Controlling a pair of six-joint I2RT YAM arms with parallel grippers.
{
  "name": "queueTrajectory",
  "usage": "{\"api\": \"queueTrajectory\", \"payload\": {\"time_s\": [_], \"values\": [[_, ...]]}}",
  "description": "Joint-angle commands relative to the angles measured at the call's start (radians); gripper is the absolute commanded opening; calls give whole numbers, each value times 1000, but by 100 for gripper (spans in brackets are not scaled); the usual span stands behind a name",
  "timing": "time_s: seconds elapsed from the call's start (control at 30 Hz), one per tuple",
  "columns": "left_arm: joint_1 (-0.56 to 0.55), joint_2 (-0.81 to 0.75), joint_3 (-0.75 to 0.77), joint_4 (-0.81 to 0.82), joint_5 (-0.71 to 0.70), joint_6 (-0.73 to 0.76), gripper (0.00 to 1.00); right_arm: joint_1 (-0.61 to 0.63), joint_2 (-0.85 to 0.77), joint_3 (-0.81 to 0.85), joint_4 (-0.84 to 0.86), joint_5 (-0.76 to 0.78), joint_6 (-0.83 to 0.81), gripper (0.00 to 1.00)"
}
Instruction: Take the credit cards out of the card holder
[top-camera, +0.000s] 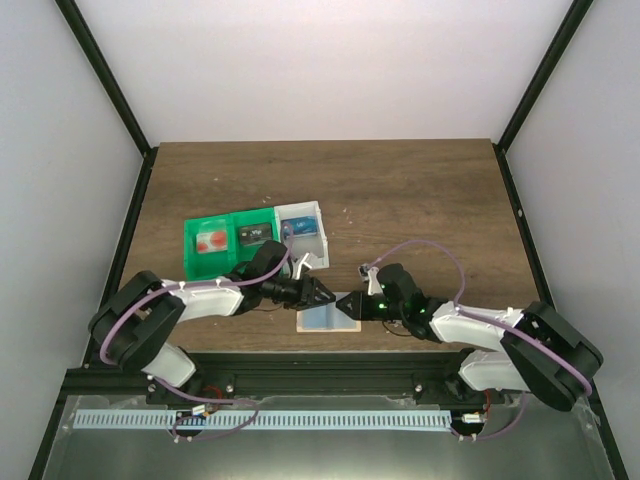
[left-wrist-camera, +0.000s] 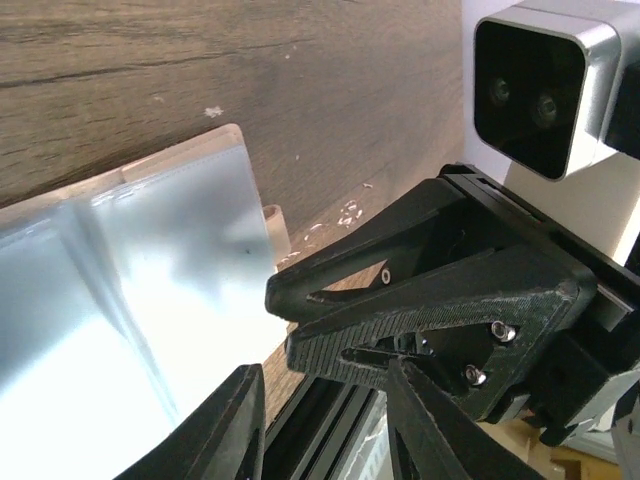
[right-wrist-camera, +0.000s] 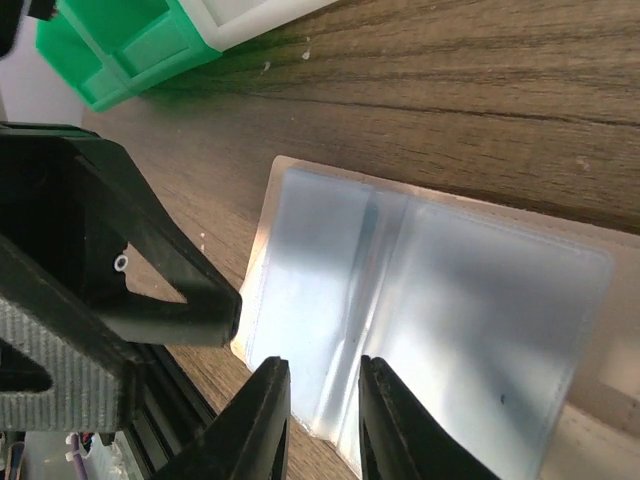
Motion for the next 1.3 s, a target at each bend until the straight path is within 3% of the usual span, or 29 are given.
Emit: {"api": "queueTrajectory", "payload": {"time_s": [0.0,0.17,0.3,0.7,0.97,1.27], "values": [[-7,-56,22,-100,-65,54,42,-6,-16,-8,-29,30,9,22],[-1,-125,23,-252,-175,120,56,-4,-14,11,-25,10,14,22],[42,-149,20,-323,-195,152,59,18,9,53,-38,36,41,25],[132,-277,-123,-205,-108,79,57,152,182,279,-291,203,54,29],[134,-269,-156,-153,-79,65,57,169,277,327,-315,208,49,29],[132,-237,-174,-86,-89,35,57,171,302,298,-300,252,37,16]]}}
